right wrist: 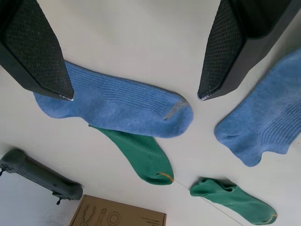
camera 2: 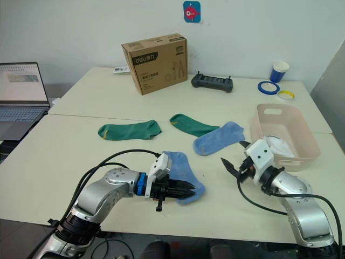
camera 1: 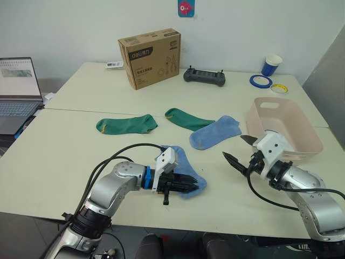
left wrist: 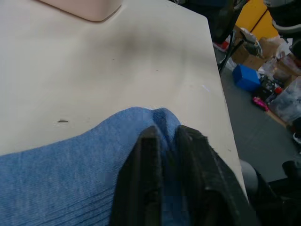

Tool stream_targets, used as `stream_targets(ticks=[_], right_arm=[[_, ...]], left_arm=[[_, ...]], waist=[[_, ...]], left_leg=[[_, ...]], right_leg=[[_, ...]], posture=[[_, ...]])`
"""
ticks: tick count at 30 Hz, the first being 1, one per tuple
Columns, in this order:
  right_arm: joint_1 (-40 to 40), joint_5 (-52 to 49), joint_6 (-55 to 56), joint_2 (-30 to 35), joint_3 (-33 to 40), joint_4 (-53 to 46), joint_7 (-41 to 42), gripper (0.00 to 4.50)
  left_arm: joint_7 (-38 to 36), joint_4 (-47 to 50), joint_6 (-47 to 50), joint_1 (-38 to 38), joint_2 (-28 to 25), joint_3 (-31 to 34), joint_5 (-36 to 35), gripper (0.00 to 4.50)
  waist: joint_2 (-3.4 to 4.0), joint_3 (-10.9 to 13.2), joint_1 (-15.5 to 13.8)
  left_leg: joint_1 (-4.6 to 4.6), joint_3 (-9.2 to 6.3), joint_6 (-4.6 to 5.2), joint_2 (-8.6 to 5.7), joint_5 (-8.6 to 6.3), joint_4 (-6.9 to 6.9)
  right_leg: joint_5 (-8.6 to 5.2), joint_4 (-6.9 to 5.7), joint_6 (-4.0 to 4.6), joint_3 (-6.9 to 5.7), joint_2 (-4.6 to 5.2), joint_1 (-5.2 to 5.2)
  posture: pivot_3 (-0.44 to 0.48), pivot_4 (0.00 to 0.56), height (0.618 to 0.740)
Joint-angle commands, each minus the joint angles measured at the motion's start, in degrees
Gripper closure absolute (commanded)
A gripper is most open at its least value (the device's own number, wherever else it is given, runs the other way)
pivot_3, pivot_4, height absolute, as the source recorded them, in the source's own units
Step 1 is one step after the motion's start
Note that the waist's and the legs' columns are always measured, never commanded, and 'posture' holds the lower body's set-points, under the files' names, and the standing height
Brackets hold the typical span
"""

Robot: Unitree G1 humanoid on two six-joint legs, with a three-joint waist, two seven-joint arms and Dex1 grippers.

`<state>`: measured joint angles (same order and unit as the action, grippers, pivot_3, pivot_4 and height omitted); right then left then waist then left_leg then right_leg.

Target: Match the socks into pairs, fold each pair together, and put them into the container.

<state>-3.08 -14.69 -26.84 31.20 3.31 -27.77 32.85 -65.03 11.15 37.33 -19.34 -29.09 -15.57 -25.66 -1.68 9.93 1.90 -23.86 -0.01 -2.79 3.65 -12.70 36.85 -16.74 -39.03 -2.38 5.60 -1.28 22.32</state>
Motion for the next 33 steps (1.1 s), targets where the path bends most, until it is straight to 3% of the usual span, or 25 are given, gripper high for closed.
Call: stream_targets(ticks=[1, 4, 7, 9, 15, 22, 33], right_arm=[[1.11, -0.85, 1.54, 0.92, 1.77, -0.93, 1.03, 0.00], [2.44, -1.60, 1.04, 1.24, 1.82, -1.04, 2.07, 0.00], [4.08, -4.74, -2.03, 1.99, 0.47, -2.51, 4.99, 0.00], [5.34, -7.64, -5.43, 3.19, -1.59, -4.18, 7.59, 0.00], [4.21, -9.46, -9.40, 4.45, -8.75, -3.37, 11.75, 0.00], [-0.62, -5.58, -9.52, 6.88, -16.39, 0.78, 14.37, 0.00], [-6.22, -6.18, -7.10, 4.31, -14.07, 5.80, 15.03, 0.00]], left_arm=[[-0.82, 1.42, 2.58, -0.36, -0.95, 2.74, -3.99, 2.29], [-2.30, 0.13, 4.43, -1.76, -2.85, 5.49, -6.74, 1.35], [-0.95, -9.38, -2.46, -5.77, -4.06, 7.47, -1.83, 0.36], [3.07, -17.46, -9.12, -9.54, -2.94, 8.45, 2.80, 0.05], [8.19, -30.17, -16.81, -15.43, 1.83, 8.94, 8.18, 0.05], [8.09, -31.93, -18.73, -14.37, 2.31, 7.58, 12.15, 0.05], [7.58, -29.52, -16.78, -11.23, 0.23, 9.04, 12.47, 0.05]], waist=[[0.00, 0.00, 0.03], [0.00, 0.00, 0.02], [0.01, 0.00, -0.02], [-0.01, 0.01, -0.08], [-0.01, 0.01, -0.11], [-0.01, 0.01, -0.02], [-0.02, 0.01, -0.05]], left_leg=[[0.00, 0.02, 0.00, 0.00, 0.00, 0.00], [0.00, 0.01, 0.00, 0.00, 0.00, 0.02], [0.03, 0.00, 0.00, -0.01, 0.00, 0.02], [0.05, 0.01, 0.00, -0.03, 0.00, 0.05], [-0.05, 0.04, 0.00, -0.06, 0.00, 0.06], [-0.04, -0.03, 0.00, 0.00, 0.00, 0.01], [-0.04, -0.02, 0.00, 0.00, 0.00, 0.04]], right_leg=[[0.00, 0.00, 0.00, 0.02, 0.01, 0.00], [0.00, 0.00, 0.00, 0.00, 0.01, 0.00], [-0.06, -0.01, 0.11, -0.01, 0.01, 0.00], [-0.07, -0.01, 0.14, 0.00, 0.01, -0.02], [0.01, 0.06, -0.02, 0.03, 0.03, -0.01], [0.00, 0.02, -0.02, -0.03, -0.05, 0.01], [0.01, 0.01, -0.05, -0.03, -0.03, 0.00]], posture=[[0.000, 0.150, 0.740], [0.000, 0.150, 0.740], [0.000, 0.150, 0.740], [0.000, 0.150, 0.740], [0.000, 0.150, 0.740], [0.000, 0.150, 0.740], [0.000, 0.150, 0.740]])
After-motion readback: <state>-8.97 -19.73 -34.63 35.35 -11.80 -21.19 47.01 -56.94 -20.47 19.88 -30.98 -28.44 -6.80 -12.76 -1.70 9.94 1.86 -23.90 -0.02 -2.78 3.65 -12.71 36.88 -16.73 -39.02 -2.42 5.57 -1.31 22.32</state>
